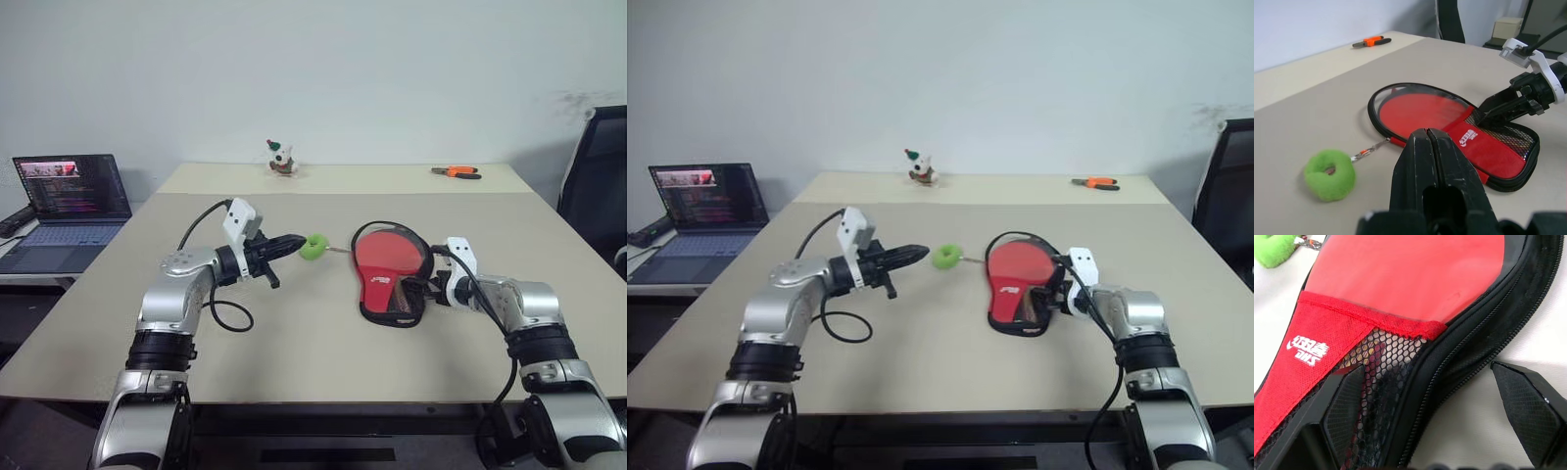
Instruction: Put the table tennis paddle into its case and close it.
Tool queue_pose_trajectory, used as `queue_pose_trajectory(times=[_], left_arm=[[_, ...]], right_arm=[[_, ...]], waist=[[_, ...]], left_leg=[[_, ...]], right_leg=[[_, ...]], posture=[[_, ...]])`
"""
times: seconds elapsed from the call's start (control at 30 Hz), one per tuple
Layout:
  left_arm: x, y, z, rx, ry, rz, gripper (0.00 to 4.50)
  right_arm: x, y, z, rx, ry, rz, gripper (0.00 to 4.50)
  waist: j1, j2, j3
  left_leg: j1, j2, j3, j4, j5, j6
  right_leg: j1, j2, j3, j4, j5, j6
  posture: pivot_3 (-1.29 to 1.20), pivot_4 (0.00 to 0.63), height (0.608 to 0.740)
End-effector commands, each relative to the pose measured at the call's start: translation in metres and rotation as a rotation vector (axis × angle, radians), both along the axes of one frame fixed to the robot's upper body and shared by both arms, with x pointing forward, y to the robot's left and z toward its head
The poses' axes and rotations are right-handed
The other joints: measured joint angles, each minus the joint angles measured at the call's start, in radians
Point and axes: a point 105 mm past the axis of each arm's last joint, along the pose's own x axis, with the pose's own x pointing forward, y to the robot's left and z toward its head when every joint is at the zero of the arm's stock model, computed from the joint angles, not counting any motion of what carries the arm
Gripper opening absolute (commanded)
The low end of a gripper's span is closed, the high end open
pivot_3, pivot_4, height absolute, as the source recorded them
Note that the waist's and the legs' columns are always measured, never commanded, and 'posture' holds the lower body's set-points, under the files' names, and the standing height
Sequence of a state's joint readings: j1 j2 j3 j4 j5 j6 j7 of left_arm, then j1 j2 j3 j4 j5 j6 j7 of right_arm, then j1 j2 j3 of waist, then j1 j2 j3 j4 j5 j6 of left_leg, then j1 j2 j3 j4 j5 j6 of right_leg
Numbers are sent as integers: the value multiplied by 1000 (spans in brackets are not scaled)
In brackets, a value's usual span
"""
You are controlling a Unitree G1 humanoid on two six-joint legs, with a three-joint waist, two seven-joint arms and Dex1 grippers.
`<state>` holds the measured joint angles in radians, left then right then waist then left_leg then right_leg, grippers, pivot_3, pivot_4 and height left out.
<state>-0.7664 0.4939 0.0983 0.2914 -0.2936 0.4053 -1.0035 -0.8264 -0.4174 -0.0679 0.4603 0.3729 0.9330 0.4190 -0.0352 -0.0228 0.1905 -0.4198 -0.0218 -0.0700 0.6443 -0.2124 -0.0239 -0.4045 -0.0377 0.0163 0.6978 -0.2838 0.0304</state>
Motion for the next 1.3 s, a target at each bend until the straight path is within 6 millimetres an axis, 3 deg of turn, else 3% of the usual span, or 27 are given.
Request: queue_pose_trajectory(times=[0.03,0.3,0.33,0.4,0.57,0.73,0.8,1.07,1.3], left_arm=[[-4,2,21,-3,-76,7,28],[-3,3,23,3,-82,16,28],[-3,2,23,3,-82,16,9],[-3,2,22,7,-83,13,0],[-2,3,22,16,-83,12,0],[-10,16,14,38,-50,10,0],[-18,21,9,47,-25,-11,0],[-55,31,-10,84,91,-110,0],[-70,27,-20,82,131,-124,0]], right_arm=[[4,2,0,-10,-12,-2,4500],[4,-10,-3,-34,-13,-42,4500],[4,-8,-5,-9,2,-44,4311],[4,-3,-7,31,24,-43,3873],[5,11,-11,108,66,-17,2160],[6,24,-14,196,111,15,478],[3,37,-12,239,124,75,20],[-25,106,5,305,135,406,20],[-41,122,2,297,155,428,20]], waist=[[-3,0,0],[-5,0,0],[-5,0,0],[-5,0,0],[-10,0,0],[-25,0,-1],[-29,0,-1],[-53,1,0],[-40,1,0]], left_leg=[[0,0,0,0,0,0],[2,0,1,0,0,0],[2,0,1,0,0,0],[2,0,1,0,0,0],[2,0,1,-1,0,0],[3,1,2,-1,0,0],[4,1,2,-1,0,0],[4,4,3,-4,0,0],[3,3,1,-4,0,0]], right_leg=[[0,0,0,0,0,0],[2,0,1,0,0,0],[2,0,1,0,0,0],[2,0,1,0,0,0],[2,0,1,0,0,0],[2,0,2,1,1,-1],[2,1,2,1,1,-1],[-1,2,4,0,0,-2],[0,2,2,0,-1,-3]], posture=[[0,150,740],[0,150,740],[0,150,740],[0,150,740],[0,150,740],[0,150,740],[0,150,740],[0,150,740],[0,150,740]])
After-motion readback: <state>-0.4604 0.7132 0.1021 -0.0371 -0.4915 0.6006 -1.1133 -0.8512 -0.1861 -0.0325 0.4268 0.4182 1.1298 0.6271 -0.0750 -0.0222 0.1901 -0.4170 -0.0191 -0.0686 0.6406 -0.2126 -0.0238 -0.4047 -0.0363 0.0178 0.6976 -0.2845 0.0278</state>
